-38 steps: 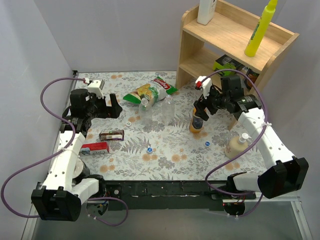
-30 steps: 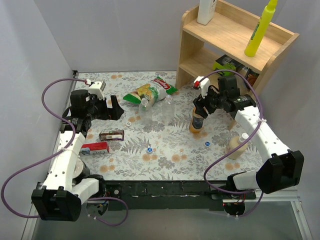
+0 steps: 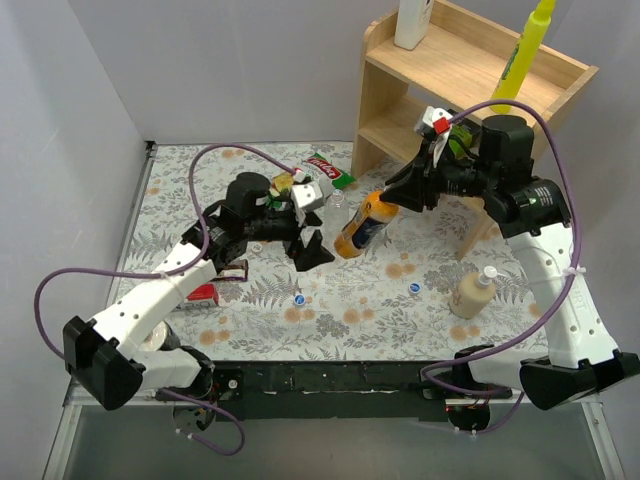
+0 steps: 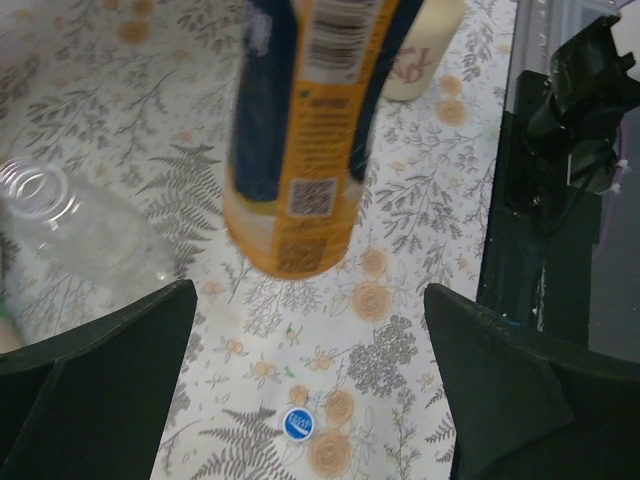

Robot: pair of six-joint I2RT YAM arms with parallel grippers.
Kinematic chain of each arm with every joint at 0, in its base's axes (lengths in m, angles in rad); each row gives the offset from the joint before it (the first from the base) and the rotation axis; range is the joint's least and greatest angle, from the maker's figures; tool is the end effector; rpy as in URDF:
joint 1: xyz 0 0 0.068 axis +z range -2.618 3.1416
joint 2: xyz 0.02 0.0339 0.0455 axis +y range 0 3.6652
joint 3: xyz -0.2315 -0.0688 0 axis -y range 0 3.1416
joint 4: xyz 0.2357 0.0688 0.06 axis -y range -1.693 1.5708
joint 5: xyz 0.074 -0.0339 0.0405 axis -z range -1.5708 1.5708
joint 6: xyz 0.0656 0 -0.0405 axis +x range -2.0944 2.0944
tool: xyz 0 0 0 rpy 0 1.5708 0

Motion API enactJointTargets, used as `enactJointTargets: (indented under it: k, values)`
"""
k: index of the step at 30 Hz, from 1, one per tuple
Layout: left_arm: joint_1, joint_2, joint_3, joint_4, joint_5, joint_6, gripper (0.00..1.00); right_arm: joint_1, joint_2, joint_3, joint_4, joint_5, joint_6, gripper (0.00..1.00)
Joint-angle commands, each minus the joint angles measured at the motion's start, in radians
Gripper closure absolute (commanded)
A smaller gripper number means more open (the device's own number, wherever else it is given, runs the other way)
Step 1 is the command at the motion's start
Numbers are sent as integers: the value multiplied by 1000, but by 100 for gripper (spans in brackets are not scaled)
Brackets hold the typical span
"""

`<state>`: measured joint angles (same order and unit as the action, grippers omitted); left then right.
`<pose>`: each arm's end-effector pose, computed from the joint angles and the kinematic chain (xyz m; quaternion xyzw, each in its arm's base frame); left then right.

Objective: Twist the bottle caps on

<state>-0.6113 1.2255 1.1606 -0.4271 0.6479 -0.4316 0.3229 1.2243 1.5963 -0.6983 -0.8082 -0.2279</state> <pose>0.2164 -0.2000 0.3163 0.2358 0.7954 -0.4794 0.2861 0.2241 0.1250 0.4346 -0.4237 0.6566 0.3446 0.5201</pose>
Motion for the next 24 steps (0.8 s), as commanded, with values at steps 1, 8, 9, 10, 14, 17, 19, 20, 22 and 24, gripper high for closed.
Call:
enactJointTargets:
  k: [1, 8, 9, 10, 14, 17, 19, 20, 22, 24]
  values:
    - [-96, 34, 45, 131, -83, -35, 2, 2, 37, 73, 46, -58, 70, 99]
    - [-120, 127, 80, 201, -42, -62, 2, 2, 50, 74, 92, -180, 84, 99]
    - [-123, 140, 85, 206, -37, -55, 2, 2, 49, 61, 109, -183, 91, 99]
    - [-125, 158, 85, 209, -31, -49, 2, 2, 46, 54, 118, -186, 105, 99]
    - [-130, 192, 83, 228, -14, -19, 2, 4, 44, 54, 126, -174, 110, 99]
    - [-130, 196, 79, 251, -11, -22, 2, 4, 41, 56, 111, -167, 99, 99]
    - [-131, 200, 85, 258, -7, -25, 2, 5, 34, 45, 111, -161, 98, 99]
    - [-131, 201, 86, 260, -5, -25, 3, 4, 30, 41, 111, -160, 98, 99]
    - [-131, 198, 86, 269, -1, -29, 4, 2, 27, 25, 112, -157, 99, 99]
    - [-131, 198, 83, 269, -1, -30, 4, 4, 27, 21, 111, -152, 99, 99]
